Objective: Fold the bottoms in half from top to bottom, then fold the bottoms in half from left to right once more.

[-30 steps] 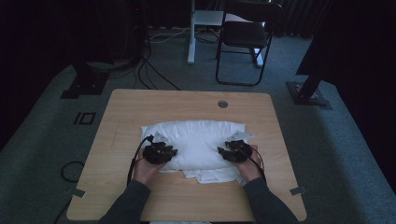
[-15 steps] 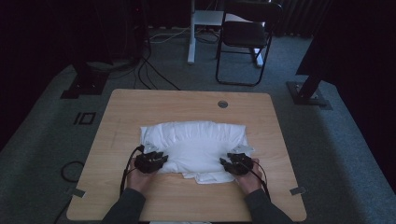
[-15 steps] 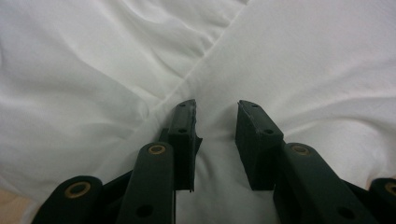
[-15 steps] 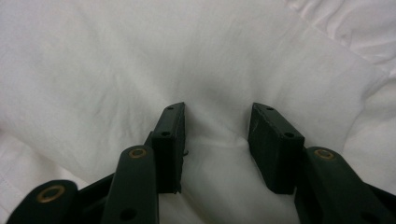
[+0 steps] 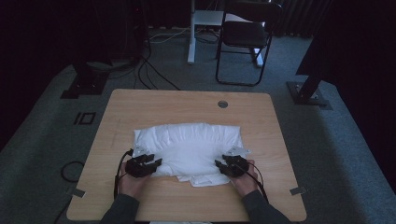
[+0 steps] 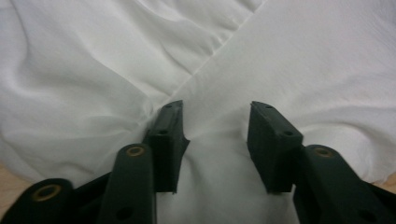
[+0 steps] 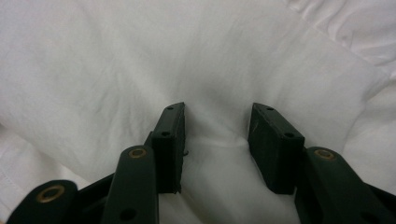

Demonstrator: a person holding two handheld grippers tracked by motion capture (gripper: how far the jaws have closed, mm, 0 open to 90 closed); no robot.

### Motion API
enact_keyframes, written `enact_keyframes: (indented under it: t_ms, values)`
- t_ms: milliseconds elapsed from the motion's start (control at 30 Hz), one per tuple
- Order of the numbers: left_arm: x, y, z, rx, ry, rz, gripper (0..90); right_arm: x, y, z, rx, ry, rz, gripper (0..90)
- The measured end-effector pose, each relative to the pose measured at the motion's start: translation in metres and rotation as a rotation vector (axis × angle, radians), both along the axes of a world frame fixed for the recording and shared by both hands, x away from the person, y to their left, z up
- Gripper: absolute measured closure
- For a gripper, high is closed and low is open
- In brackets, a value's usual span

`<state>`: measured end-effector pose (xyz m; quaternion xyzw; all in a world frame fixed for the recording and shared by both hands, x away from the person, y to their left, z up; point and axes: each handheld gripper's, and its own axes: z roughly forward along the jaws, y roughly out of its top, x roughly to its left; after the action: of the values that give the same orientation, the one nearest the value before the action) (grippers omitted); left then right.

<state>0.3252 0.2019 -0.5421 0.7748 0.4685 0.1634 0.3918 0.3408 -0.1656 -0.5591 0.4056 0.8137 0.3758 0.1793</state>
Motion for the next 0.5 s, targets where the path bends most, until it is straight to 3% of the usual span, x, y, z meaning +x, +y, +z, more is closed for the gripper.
enact_keyframes:
  t_ms: [133, 233, 300, 433, 500]
  values:
    - [-0.003, 0.002, 0.006, -0.033, -0.045, 0.009, 42.2, 0.0, 0.0, 0.0, 0.001, 0.001, 0.001, 55.4]
    - [-0.003, 0.006, 0.012, -0.082, -0.09, 0.05, 32.2, 0.0, 0.0, 0.0, 0.002, 0.001, 0.001, 55.4]
    - [0.0, 0.01, 0.016, -0.088, -0.109, 0.09, 26.8, 0.0, 0.0, 0.0, 0.002, 0.0, 0.0, 55.4]
    - [0.009, 0.016, 0.017, -0.081, -0.106, 0.183, 17.2, 0.0, 0.0, 0.0, 0.001, 0.0, -0.002, 55.4]
    - [0.015, 0.022, 0.014, -0.107, -0.079, 0.229, 14.6, 0.0, 0.0, 0.0, 0.002, -0.001, -0.001, 55.3]
